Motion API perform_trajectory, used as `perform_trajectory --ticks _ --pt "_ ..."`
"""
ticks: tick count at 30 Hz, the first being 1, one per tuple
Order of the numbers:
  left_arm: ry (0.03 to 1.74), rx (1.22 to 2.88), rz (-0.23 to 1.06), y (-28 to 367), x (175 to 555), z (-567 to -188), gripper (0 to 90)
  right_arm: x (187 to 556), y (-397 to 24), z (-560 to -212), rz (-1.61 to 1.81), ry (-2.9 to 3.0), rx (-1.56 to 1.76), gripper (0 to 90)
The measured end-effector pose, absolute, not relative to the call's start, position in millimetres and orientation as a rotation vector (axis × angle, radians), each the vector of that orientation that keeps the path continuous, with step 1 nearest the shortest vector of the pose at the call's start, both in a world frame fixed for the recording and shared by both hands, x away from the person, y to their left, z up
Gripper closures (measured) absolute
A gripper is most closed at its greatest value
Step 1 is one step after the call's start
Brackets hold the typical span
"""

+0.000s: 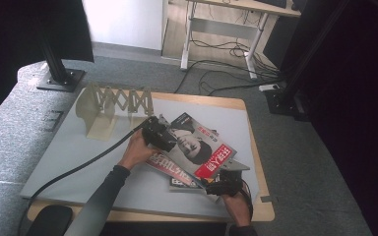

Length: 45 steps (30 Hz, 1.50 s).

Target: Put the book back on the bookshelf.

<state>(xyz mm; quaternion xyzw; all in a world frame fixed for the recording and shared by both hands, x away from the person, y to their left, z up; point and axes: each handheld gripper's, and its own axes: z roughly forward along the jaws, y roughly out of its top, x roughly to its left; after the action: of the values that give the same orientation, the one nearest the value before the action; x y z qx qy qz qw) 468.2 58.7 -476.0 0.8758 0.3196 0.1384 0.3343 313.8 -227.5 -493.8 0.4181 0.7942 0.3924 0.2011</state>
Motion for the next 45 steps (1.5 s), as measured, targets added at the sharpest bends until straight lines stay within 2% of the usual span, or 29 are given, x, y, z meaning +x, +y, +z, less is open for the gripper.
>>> perform_trajectory --ticks 6,20,30,45 --pt "0.836 2.334 0.387 62 468 -478 0.0 314 -228 -494 1.096 2.222 1.167 0.0" --pt "0.889 2.330 0.394 83 468 -477 0.0 313 -230 -495 1.094 2.220 1.167 0.0" --pt "0.798 2.360 0.409 66 457 -482 0.0 308 -235 -484 1.107 2.180 1.164 0.0" --pt "0.743 2.347 0.349 57 452 -487 2.1 309 -219 -484 1.114 2.219 1.130 0.0"
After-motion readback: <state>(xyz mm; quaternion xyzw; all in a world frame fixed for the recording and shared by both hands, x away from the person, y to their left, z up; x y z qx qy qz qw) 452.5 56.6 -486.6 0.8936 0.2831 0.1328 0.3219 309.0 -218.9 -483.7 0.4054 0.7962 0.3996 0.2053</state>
